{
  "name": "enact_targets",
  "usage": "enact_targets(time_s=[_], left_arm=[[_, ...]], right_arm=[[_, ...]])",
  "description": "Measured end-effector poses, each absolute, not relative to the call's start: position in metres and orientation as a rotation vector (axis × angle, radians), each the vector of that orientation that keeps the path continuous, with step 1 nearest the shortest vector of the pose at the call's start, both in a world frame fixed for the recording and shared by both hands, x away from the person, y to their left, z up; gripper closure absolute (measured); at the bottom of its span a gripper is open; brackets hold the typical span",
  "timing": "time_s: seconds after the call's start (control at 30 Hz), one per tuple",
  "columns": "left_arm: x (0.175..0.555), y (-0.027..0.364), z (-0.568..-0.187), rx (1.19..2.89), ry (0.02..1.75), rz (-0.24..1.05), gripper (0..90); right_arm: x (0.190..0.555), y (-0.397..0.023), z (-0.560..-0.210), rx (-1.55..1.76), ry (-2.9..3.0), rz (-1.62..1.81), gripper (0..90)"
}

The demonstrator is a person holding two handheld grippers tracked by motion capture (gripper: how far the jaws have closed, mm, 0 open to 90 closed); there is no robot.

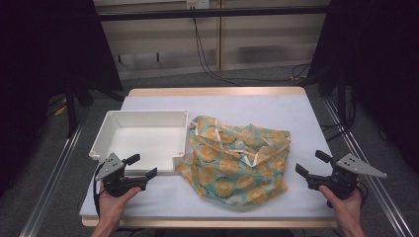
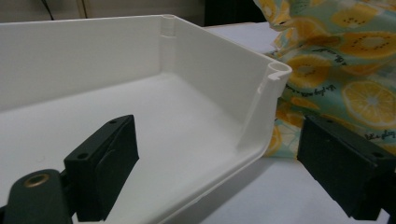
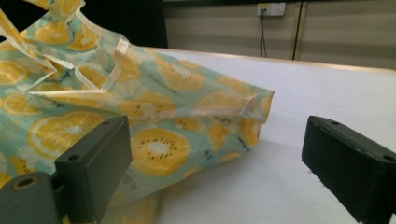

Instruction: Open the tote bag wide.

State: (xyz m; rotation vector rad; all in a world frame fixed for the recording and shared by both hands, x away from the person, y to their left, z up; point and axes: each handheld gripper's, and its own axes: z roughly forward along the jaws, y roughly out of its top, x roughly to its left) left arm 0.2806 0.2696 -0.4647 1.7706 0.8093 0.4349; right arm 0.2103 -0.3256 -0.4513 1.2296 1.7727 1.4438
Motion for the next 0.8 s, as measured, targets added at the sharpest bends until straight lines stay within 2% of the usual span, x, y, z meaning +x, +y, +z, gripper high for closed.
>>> enact_targets(time_s=[0.17,0.27,0.5,0.67,0.8], left_arm=[[0.279,0.265,-0.465,1.783,0.798,0.435,15.8],[0.278,0.265,-0.464,1.806,0.775,0.437,20.0],[0.278,0.26,-0.464,1.812,0.756,0.424,21.6],[0.275,0.259,-0.464,1.805,0.749,0.431,22.0],[0.274,0.26,-0.464,1.814,0.759,0.428,21.9]], right_arm=[[0.209,-0.325,-0.449,1.21,1.808,1.452,14.4],[0.211,-0.325,-0.449,1.223,1.82,1.445,13.2],[0.211,-0.323,-0.442,1.182,1.872,1.488,25.1],[0.212,-0.32,-0.436,1.191,1.944,1.516,27.6],[0.212,-0.314,-0.429,1.157,1.998,1.54,34.5]])
